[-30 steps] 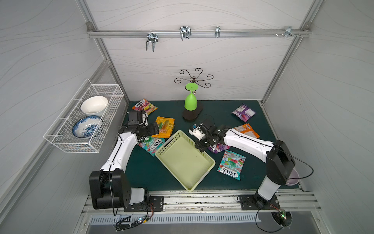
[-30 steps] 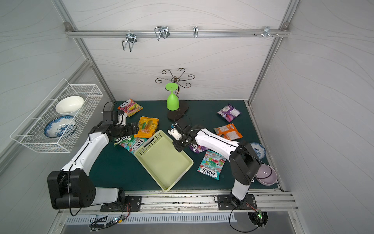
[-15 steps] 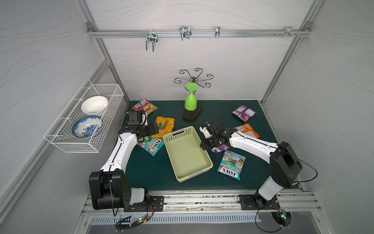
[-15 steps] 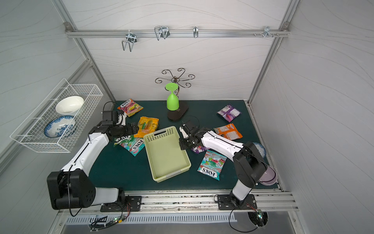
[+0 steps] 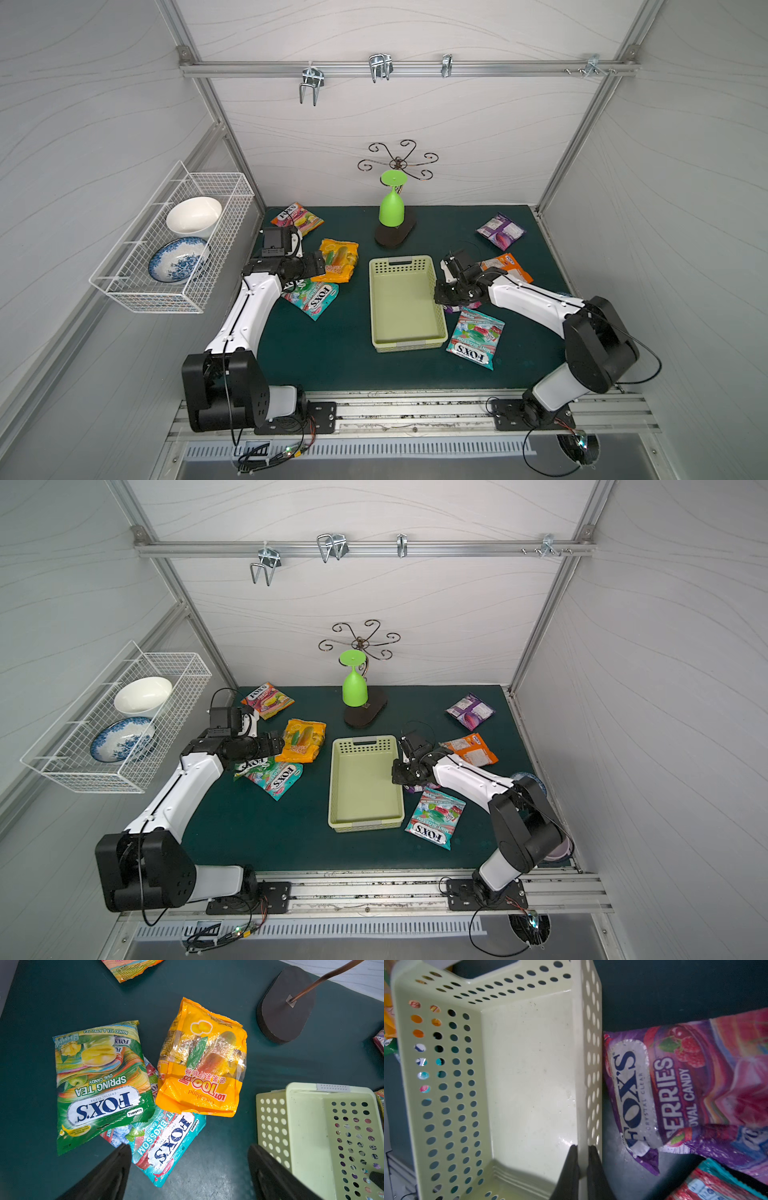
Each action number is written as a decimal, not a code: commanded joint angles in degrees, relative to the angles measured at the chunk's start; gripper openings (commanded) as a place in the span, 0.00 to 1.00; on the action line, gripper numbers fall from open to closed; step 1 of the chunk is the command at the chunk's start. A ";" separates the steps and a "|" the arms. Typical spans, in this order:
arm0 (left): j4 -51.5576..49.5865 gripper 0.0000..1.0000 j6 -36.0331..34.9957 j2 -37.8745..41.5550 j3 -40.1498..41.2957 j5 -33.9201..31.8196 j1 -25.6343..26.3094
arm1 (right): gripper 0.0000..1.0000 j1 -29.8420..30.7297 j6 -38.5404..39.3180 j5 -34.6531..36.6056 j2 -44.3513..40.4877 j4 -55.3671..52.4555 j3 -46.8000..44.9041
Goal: Put the candies in the basket
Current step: Place the basket at the center of the board.
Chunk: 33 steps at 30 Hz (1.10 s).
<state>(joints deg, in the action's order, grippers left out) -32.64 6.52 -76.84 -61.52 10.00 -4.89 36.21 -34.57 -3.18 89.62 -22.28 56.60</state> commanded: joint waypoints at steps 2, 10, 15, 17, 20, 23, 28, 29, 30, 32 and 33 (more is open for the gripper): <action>1.09 0.92 -1.68 1.29 -1.40 -0.33 -0.30 | 0.00 -1.64 -1.56 2.93 -2.08 -0.59 -0.88; 0.81 0.93 -1.56 0.57 -1.70 0.20 -0.30 | 0.00 -2.65 -2.93 4.71 -1.49 0.57 -1.04; 0.07 0.94 -1.89 0.23 -2.76 0.13 -0.30 | 0.00 -1.53 -2.92 3.94 1.13 0.71 0.74; 0.39 0.94 -2.03 0.12 -2.32 0.78 -0.30 | 0.01 -1.28 -2.12 3.26 2.22 0.55 1.72; -0.46 0.94 -1.75 -0.31 -2.92 0.81 -0.30 | 0.08 -1.20 -0.94 3.30 2.52 -1.19 3.83; -0.03 0.95 -1.51 -0.15 -2.80 1.39 -0.30 | 0.20 -1.10 0.62 4.54 1.80 -1.62 4.31; -0.83 0.97 -1.35 -0.51 -3.42 1.41 -0.26 | 0.34 -3.03 2.63 3.86 0.14 -5.50 6.28; -0.86 0.97 -1.21 -0.44 -3.59 1.59 -0.30 | 0.35 -3.27 3.01 4.23 -0.61 -6.12 6.33; -0.57 0.97 -1.22 -0.25 -3.33 2.05 -0.30 | 0.38 -3.46 3.51 4.76 -1.72 -6.64 6.12; 0.09 0.98 -1.32 0.02 -2.71 3.11 -0.29 | 0.42 -4.26 4.91 5.11 -3.16 -7.77 5.81; 0.13 0.98 -1.40 0.02 -2.51 3.35 -0.30 | 0.44 -5.22 5.43 4.93 -3.71 -8.67 5.89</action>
<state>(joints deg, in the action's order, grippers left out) -33.54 5.63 -76.97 -62.04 11.51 -4.89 32.45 -31.55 0.93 88.90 -26.96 61.67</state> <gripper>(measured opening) 0.983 0.435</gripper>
